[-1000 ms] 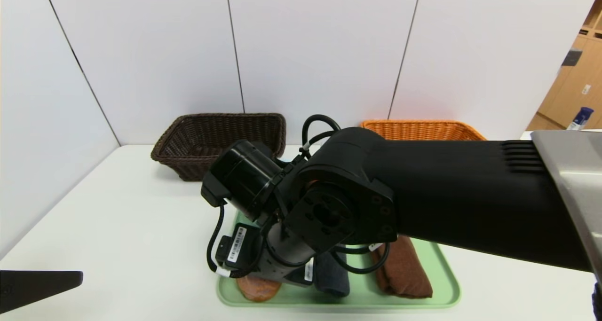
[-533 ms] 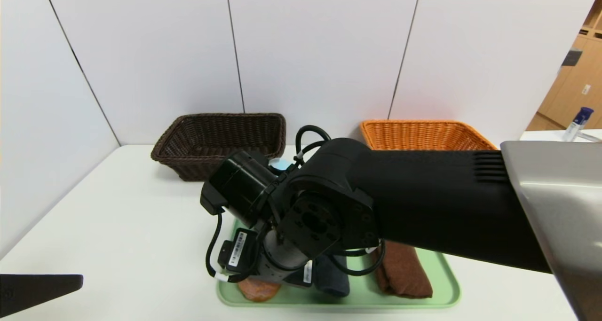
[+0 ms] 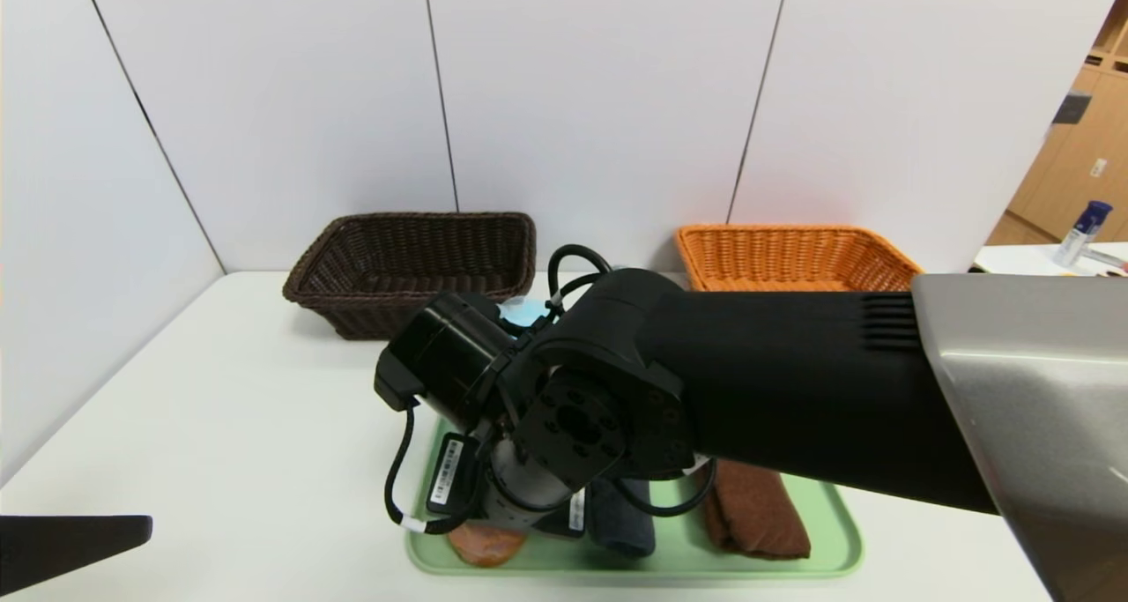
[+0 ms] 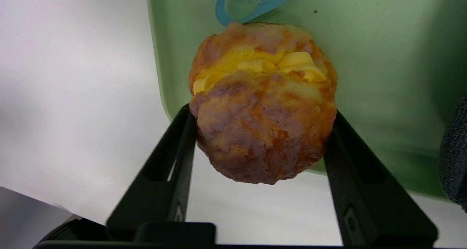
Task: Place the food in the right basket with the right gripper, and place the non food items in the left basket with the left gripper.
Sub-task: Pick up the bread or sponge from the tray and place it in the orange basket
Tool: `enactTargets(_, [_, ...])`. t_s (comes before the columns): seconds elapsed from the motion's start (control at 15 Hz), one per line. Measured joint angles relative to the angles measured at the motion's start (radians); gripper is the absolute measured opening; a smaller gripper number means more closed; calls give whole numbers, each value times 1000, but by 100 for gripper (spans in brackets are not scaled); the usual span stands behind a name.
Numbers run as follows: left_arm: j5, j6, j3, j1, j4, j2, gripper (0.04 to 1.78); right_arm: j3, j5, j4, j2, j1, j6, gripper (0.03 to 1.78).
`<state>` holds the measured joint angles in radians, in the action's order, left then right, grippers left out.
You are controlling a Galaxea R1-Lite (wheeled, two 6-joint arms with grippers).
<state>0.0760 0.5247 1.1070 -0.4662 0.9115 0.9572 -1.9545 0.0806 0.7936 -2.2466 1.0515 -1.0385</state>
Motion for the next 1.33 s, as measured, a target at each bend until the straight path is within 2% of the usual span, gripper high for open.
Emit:
enactTargets(0.2, [0, 1, -13, 0, 1, -8, 169, 0, -5, 1, 9, 0, 0, 83])
enactTargets(0.4, [1, 0, -16, 0, 2, -23, 169, 0, -32, 1, 64, -1, -7, 83])
enactTargets(0.53, [1, -2, -16, 0, 6, -36, 169, 0, -71, -7, 133, -9, -9, 83])
enactTargets(0.73, [1, -5, -21, 0, 5, -46, 169, 2, -175, -97, 271, -53, -7, 83])
enactTargets(0.87, [1, -6, -33, 0, 2, -48, 169, 13, -260, -192, 367, -124, 5, 83])
enactTargets(1.0, [1, -7, -45, 0, 1, -49, 169, 56, -344, -319, 447, -238, 26, 83])
enactTargets(1.2, [1, -10, -54, -1, -1, -49, 169, 167, -469, -590, 536, -433, 74, 83])
enactTargets(1.33, [1, -11, -55, -1, -4, -47, 169, 201, -510, -720, 557, -575, 90, 83])
